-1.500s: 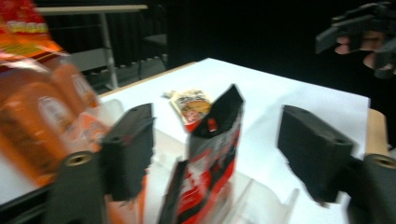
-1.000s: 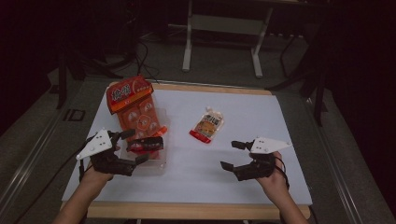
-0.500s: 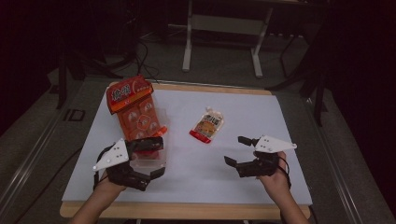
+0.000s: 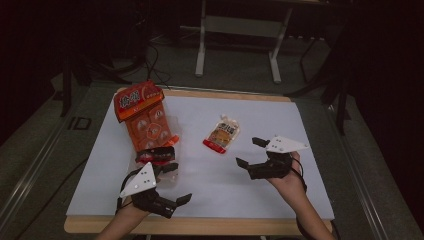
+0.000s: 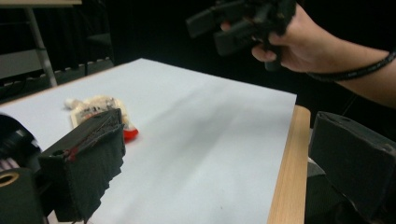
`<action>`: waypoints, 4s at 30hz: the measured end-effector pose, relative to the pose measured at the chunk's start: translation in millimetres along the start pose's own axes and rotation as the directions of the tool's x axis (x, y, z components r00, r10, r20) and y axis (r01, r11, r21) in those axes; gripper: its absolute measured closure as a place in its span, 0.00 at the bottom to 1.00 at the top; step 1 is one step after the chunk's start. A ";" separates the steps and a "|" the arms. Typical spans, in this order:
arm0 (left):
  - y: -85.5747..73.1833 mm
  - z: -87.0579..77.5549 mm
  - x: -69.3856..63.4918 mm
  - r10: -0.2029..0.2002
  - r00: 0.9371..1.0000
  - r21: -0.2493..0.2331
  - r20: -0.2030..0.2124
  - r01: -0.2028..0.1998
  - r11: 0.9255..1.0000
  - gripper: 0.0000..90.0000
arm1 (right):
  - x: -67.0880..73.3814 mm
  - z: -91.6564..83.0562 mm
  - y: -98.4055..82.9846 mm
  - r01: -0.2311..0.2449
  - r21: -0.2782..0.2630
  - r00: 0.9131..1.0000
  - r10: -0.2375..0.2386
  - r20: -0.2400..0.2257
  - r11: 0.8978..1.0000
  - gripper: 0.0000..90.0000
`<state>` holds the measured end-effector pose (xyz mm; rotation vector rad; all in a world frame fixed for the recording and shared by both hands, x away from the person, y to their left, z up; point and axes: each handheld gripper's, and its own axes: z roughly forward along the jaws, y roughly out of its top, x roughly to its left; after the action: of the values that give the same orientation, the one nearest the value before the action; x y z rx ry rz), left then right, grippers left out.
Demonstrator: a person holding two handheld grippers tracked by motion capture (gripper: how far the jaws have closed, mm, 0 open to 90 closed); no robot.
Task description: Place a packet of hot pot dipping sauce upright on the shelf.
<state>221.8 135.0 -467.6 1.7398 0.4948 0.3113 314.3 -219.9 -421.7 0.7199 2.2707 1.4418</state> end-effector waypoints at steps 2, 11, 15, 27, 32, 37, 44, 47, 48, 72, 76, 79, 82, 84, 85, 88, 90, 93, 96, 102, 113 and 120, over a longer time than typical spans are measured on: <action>-5.9 2.6 -1.9 0.004 1.000 -0.012 0.007 -0.003 1.000 0.05 | -3.3 4.3 0.7 -0.006 -0.004 1.000 0.006 0.005 1.000 0.15; -21.0 10.7 -4.6 0.008 1.000 0.008 0.014 -0.008 1.000 0.05 | -18.6 21.5 1.0 -0.021 0.020 0.999 0.020 0.025 1.000 0.16; -26.7 13.3 -6.9 0.011 0.999 0.025 0.030 -0.012 1.000 0.05 | -28.4 28.2 0.2 -0.046 0.022 0.998 0.045 0.031 0.999 0.17; -29.6 12.5 -6.0 0.025 0.999 0.020 0.028 -0.026 0.999 0.05 | -62.8 53.2 -3.0 -0.092 0.049 0.993 0.088 0.079 0.995 0.25; -33.1 9.6 -6.5 0.018 1.000 0.025 0.019 -0.019 1.000 0.05 | -76.9 66.1 -3.3 -0.103 0.075 0.990 0.095 0.101 0.992 0.29; -36.2 6.0 -7.9 0.008 1.000 0.026 0.014 -0.008 1.000 0.05 | -88.4 81.8 -5.9 -0.115 0.107 0.989 0.103 0.107 0.988 0.37; -39.7 -0.3 -8.4 0.005 1.000 0.029 0.000 -0.005 1.000 0.05 | -104.9 104.4 -12.4 -0.158 0.152 0.982 0.140 0.126 0.976 0.44; -41.1 -2.5 -8.6 0.000 1.000 0.029 -0.005 0.000 1.000 0.05 | -109.7 111.6 -13.8 -0.170 0.164 0.979 0.148 0.142 0.972 0.44; -41.5 -3.0 -9.0 0.002 1.000 0.030 -0.009 -0.002 1.000 0.05 | -111.3 114.1 -14.3 -0.184 0.173 0.976 0.160 0.145 0.968 0.47; -49.5 -25.0 -12.2 -0.034 0.997 0.023 -0.065 0.036 0.999 0.06 | -140.9 160.6 -37.8 -0.227 0.265 0.947 0.148 0.285 0.937 0.55; -49.7 -28.2 -11.9 -0.045 0.996 0.010 -0.076 0.046 0.999 0.06 | -143.0 166.6 -42.6 -0.238 0.278 0.946 0.158 0.282 0.931 0.55; -50.8 -29.4 -12.1 -0.048 0.996 0.018 -0.081 0.050 0.999 0.06 | -142.7 171.9 -46.9 -0.232 0.298 0.947 0.146 0.285 0.926 0.55; -51.6 -30.3 -12.7 -0.049 0.995 0.023 -0.081 0.051 0.998 0.06 | -144.7 172.8 -48.0 -0.256 0.294 0.944 0.172 0.281 0.921 0.56; -51.8 -31.0 -13.0 -0.052 0.995 0.020 -0.083 0.054 0.998 0.06 | -145.1 173.8 -47.8 -0.259 0.302 0.947 0.179 0.268 0.917 0.59; -51.7 -31.3 -13.1 -0.053 0.995 0.019 -0.085 0.055 0.998 0.06 | -145.5 173.7 -47.7 -0.269 0.303 0.945 0.190 0.266 0.914 0.59; -51.6 -32.0 -13.4 -0.051 0.995 0.018 -0.088 0.053 0.998 0.06 | -145.4 173.7 -47.3 -0.277 0.306 0.944 0.198 0.266 0.911 0.62; -51.7 -31.8 -13.6 -0.049 0.995 0.022 -0.088 0.051 0.998 0.06 | -143.4 174.3 -46.1 -0.269 0.315 0.946 0.187 0.267 0.910 0.69; -52.1 -30.9 -13.8 -0.051 0.995 0.027 -0.085 0.053 0.998 0.07 | -136.8 176.4 -43.8 -0.233 0.333 0.957 0.155 0.245 0.914 0.93; -52.3 -29.8 -14.4 -0.050 0.995 0.029 -0.084 0.052 0.998 0.07 | -132.5 180.0 -39.3 -0.236 0.360 0.955 0.148 0.256 0.903 0.98; -51.7 -30.6 -14.0 -0.051 0.995 0.023 -0.083 0.053 0.998 0.07 | -130.8 177.3 -34.0 -0.250 0.358 0.951 0.158 0.266 0.900 0.99; -51.3 -28.5 -13.9 -0.062 0.995 0.021 -0.074 0.063 0.998 0.07 | -125.9 159.3 -18.6 -0.251 0.303 0.957 0.189 0.219 0.919 1.00; -49.9 -26.6 -14.0 -0.063 0.996 0.014 -0.067 0.065 0.998 0.07 | -119.0 145.2 -3.3 -0.239 0.242 0.964 0.200 0.173 0.940 1.00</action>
<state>189.4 159.5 -509.3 1.7299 0.6016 0.3209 488.7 -185.5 -482.2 1.1542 2.3482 1.1426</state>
